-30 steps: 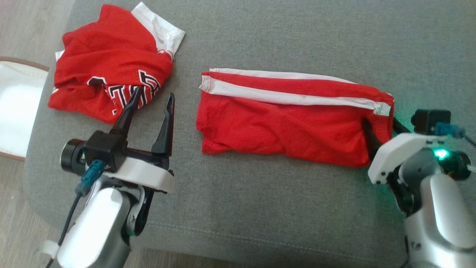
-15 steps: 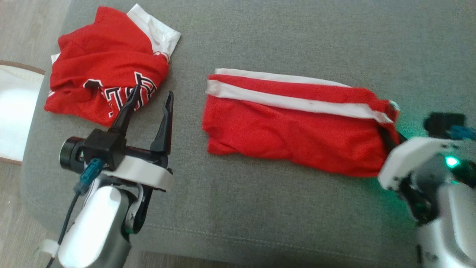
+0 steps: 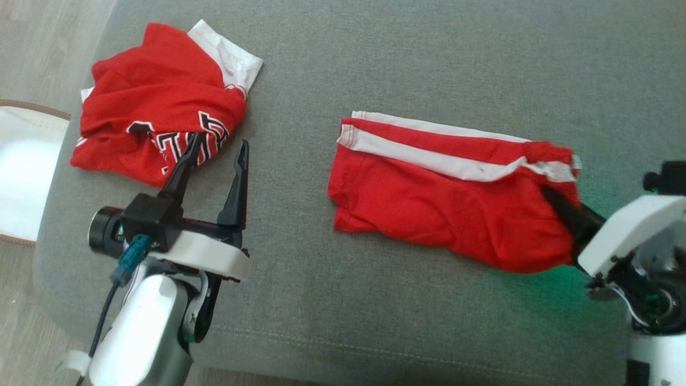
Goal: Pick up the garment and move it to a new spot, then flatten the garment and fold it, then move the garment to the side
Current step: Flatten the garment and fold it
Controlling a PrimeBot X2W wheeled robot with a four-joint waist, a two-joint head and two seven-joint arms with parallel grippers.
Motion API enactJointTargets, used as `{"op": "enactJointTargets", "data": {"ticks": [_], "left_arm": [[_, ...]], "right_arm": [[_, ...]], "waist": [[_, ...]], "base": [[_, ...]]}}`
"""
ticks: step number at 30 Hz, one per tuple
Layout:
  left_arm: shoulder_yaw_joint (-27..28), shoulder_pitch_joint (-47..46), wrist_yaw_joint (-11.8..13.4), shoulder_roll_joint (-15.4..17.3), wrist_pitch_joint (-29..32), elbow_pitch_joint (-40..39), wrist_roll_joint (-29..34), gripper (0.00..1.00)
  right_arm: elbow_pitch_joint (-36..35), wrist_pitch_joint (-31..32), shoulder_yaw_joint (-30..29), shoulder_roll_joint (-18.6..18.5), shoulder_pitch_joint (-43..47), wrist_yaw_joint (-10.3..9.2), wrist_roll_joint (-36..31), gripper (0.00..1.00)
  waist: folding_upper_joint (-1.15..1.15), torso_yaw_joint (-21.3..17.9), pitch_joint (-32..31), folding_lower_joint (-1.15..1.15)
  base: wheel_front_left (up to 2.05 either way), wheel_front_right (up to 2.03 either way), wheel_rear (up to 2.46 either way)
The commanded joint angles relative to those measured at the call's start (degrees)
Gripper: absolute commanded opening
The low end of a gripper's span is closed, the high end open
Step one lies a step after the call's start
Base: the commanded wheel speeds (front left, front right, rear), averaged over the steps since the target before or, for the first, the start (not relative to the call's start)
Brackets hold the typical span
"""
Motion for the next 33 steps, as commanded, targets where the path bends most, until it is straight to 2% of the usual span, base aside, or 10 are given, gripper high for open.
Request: {"op": "enactJointTargets", "data": {"ticks": [1, 5, 8, 11, 20, 23, 24, 25, 30, 33], "left_arm": [[2.8, -1.2, -0.3, 0.9, -0.4, -1.6, 0.7, 1.00], [3.0, -1.1, -0.6, 0.3, -0.4, -1.3, 1.1, 1.00], [3.2, -1.1, -0.9, -0.1, -0.4, -1.1, 1.3, 1.00], [3.3, -1.2, -1.2, -0.6, -0.4, -0.9, 1.4, 1.00], [3.5, -1.4, -2.3, -2.4, -0.4, -0.1, 2.4, 1.00], [3.8, -1.4, -2.5, -2.8, -0.4, -0.1, 2.7, 1.00], [3.9, -1.3, -2.6, -3.0, -0.4, 0.0, 2.8, 1.00], [4.0, -1.3, -2.6, -3.1, -0.4, 0.0, 2.8, 1.00], [4.6, -0.9, -2.9, -3.5, -0.4, 0.1, 3.3, 1.00], [4.9, -0.7, -3.0, -3.6, -0.4, 0.2, 3.5, 1.00]], "right_arm": [[-2.4, 1.3, 1.6, -0.1, -2.9, 0.42, 1.8, 0.00], [1.1, 4.8, 5.0, 0.2, -6.3, 0.42, 13.5, 0.00], [6.7, 2.4, 10.3, 0.2, -9.3, 0.42, 20.5, 0.00], [13.8, -2.8, 16.4, 0.2, -12.8, 0.42, 25.3, 0.00], [37.9, -27.0, 31.0, 0.2, -24.6, 0.42, 25.9, 0.00], [41.9, -32.0, 33.7, 0.2, -26.5, 0.42, 25.9, 0.00], [42.5, -33.7, 35.0, 0.2, -27.0, 0.42, 25.5, 0.41], [42.7, -36.0, 36.2, 0.2, -27.5, 0.42, 24.7, 1.00], [41.3, -47.1, 43.7, 0.2, -28.0, 0.42, 17.0, 1.00], [40.9, -50.9, 44.9, 0.2, -27.4, 0.42, 13.6, 1.00]], "waist": [[0.00, 0.2, -0.2, 0.00], [0.00, 1.1, -0.5, 0.00], [0.00, 1.9, -0.5, 0.00], [0.00, 3.0, -0.2, 0.00], [0.00, 6.0, 0.0, 0.00], [0.00, 6.2, 0.1, 0.00], [0.00, 6.1, 0.1, 0.00], [0.00, 6.0, 0.1, 0.00], [0.00, 5.4, 0.0, 0.00], [0.00, 5.1, -0.1, 0.00]], "base": [[0.00, 0.00, 0.00], [0.00, 0.00, 0.00], [0.00, 0.00, 0.00], [0.00, 0.00, 0.00], [0.00, 0.00, 0.00], [0.00, 0.00, 0.00], [0.00, 0.00, 0.00], [0.00, 0.00, 0.00], [0.00, 0.00, 0.00], [0.00, 0.00, 0.00]]}}
